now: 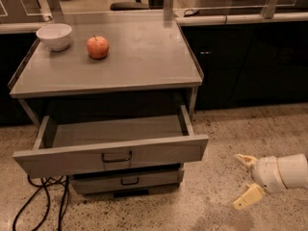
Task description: Close top drawer
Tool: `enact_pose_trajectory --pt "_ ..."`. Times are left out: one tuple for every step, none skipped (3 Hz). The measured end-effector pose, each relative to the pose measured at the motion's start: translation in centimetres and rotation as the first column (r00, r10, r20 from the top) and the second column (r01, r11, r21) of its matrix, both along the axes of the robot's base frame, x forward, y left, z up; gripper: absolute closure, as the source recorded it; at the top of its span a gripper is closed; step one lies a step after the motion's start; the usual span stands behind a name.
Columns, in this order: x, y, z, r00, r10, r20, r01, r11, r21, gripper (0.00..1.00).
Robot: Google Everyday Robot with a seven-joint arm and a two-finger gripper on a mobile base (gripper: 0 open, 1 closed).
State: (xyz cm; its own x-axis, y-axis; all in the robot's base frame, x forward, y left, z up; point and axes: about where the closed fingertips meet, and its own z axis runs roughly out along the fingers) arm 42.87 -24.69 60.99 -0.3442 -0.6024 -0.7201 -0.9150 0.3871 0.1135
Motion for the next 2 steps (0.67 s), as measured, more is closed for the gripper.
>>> enact_pose_trajectory --pt "0.0 0.1 0.0 1.0 0.001 0.0 -0.001 1.0 0.0 0.0" --pt "1.3 2.4 1.3 0.9897 0.14 0.028 -0.14 0.99 0.0 0.0"
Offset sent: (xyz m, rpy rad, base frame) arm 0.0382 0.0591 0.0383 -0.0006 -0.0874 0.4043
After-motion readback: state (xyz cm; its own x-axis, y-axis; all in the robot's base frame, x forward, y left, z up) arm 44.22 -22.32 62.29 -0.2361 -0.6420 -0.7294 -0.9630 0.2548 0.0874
